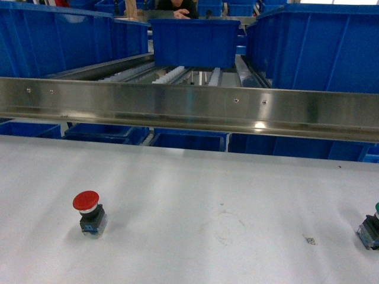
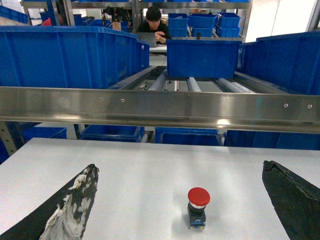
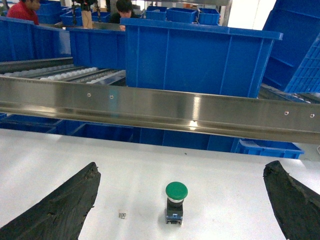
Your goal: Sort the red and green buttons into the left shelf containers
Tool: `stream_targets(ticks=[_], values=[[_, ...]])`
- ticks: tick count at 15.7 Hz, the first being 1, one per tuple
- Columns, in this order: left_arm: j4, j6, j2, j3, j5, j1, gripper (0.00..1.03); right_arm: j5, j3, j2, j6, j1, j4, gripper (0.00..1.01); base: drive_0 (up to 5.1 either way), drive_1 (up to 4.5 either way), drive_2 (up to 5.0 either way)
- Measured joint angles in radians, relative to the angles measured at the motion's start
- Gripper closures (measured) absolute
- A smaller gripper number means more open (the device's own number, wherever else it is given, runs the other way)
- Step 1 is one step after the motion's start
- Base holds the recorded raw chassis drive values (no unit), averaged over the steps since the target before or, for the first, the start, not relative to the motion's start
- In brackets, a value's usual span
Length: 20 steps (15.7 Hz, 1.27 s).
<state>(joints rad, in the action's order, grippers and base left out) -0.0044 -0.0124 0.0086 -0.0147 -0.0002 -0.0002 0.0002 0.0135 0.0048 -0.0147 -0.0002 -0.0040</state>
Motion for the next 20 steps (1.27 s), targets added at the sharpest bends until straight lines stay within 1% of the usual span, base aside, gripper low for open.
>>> stream_targets(ticks=[14, 15, 16, 17, 18, 19, 20], values=[[0.000, 0.000, 0.000, 0.000, 0.000, 0.000, 0.05, 0.000, 0.000, 0.000, 0.000, 0.000, 0.000, 0.03, 0.0, 0.00, 0.0], [0.006, 0.000, 0.002, 0.000, 0.005, 0.006, 0.05, 0.061, -0.001, 0.041, -0.013, 0.048, 0.100, 0.03, 0.0, 0.00, 0.0], [0.092, 0.003, 0.055, 0.000, 0.087, 0.072, 0.05, 0.124, -0.001, 0.188, -0.031, 0.132, 0.256, 0.03, 0.0, 0.00, 0.0], [0.206, 0.013, 0.157, 0.000, 0.122, 0.111, 0.05, 0.152, 0.000, 0.364, -0.050, 0.169, 0.418, 0.03, 0.0, 0.00, 0.0], [0.346, 0.020, 0.301, 0.000, 0.140, 0.097, 0.05, 0.153, 0.004, 0.557, -0.068, 0.170, 0.587, 0.03, 0.0, 0.00, 0.0], [0.475, 0.027, 0.444, -0.002, 0.138, 0.071, 0.05, 0.148, 0.022, 0.736, -0.078, 0.159, 0.729, 0.03, 0.0, 0.00, 0.0], [0.624, 0.039, 0.632, -0.018, 0.130, 0.037, 0.05, 0.127, 0.083, 0.946, -0.085, 0.141, 0.857, 0.03, 0.0, 0.00, 0.0]])
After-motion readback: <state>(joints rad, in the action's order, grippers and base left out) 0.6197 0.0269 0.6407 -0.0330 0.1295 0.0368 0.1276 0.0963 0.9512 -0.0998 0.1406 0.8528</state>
